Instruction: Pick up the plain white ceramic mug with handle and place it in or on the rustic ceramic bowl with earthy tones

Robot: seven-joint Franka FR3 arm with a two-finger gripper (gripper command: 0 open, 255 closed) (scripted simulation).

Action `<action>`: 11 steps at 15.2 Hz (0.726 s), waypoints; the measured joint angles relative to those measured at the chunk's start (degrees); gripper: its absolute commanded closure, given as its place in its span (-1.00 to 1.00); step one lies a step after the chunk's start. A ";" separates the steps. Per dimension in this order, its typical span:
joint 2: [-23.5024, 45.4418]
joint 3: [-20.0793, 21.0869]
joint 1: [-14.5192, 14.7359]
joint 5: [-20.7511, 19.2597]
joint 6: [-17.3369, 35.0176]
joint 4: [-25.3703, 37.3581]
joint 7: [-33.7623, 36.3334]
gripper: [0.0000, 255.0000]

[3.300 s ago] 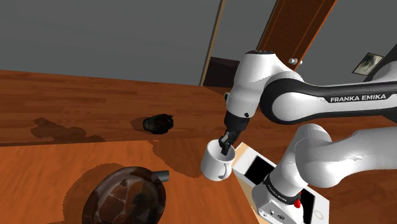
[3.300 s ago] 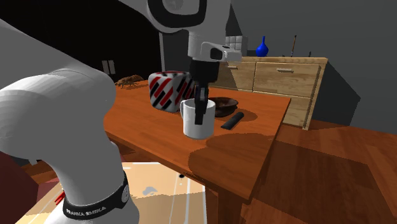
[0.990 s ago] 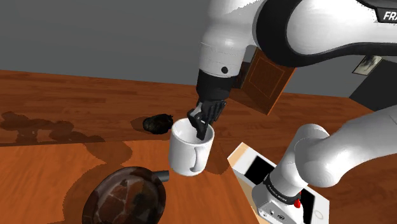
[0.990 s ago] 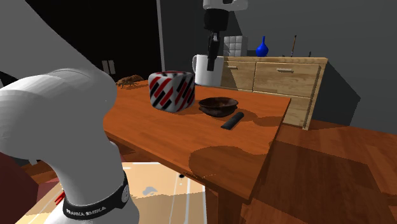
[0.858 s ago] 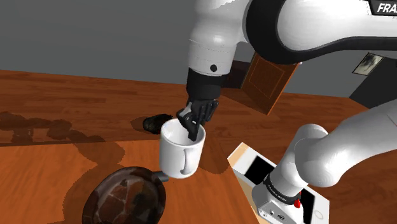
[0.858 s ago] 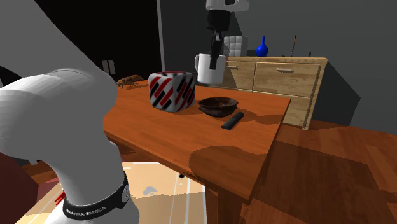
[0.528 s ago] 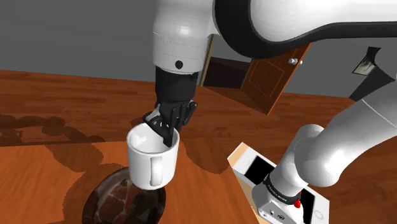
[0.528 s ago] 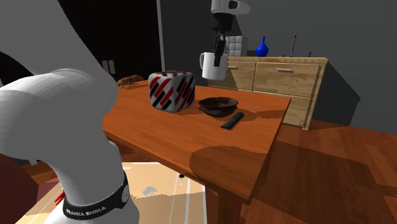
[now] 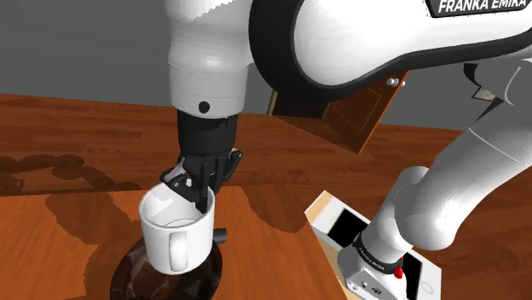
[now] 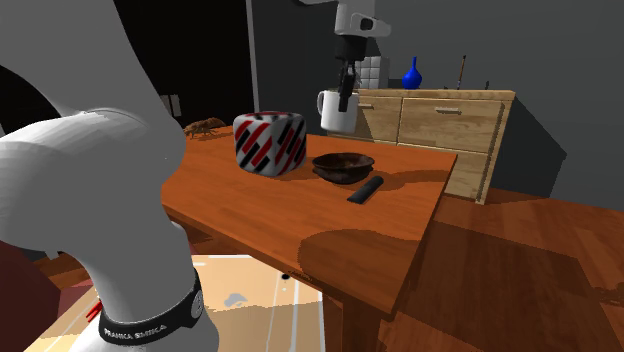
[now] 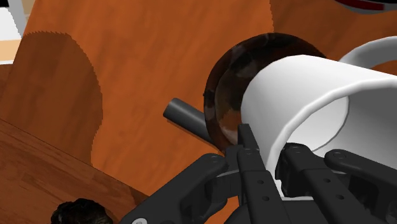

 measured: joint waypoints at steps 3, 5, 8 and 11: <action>0.32 0.27 0.12 -0.05 2.19 -1.91 0.06 1.00; 0.39 0.40 0.20 0.00 3.64 -3.29 0.02 1.00; 1.20 0.65 0.21 -0.35 6.06 -5.04 0.05 1.00; 1.92 0.93 0.28 -0.64 8.41 -6.79 0.19 1.00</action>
